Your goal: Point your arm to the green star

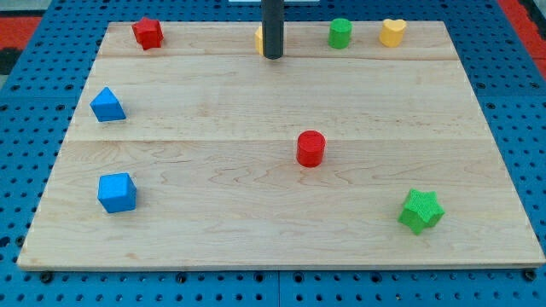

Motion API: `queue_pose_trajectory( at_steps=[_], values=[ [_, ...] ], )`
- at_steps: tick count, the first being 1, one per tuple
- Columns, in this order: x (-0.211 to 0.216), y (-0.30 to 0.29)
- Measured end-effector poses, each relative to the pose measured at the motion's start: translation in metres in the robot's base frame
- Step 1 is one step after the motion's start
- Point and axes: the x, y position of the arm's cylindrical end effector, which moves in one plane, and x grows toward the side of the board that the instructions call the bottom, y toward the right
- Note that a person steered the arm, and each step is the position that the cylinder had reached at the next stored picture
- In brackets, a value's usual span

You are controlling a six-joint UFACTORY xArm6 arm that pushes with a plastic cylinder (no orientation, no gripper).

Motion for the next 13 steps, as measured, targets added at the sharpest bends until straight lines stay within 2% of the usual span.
queue_pose_trajectory(
  at_steps=[1, 2, 4, 5, 6, 13],
  values=[
    [-0.025, 0.0],
    [0.04, 0.011],
    [0.182, 0.12],
    [0.204, 0.124],
    [0.255, 0.124],
    [0.27, 0.122]
  ],
)
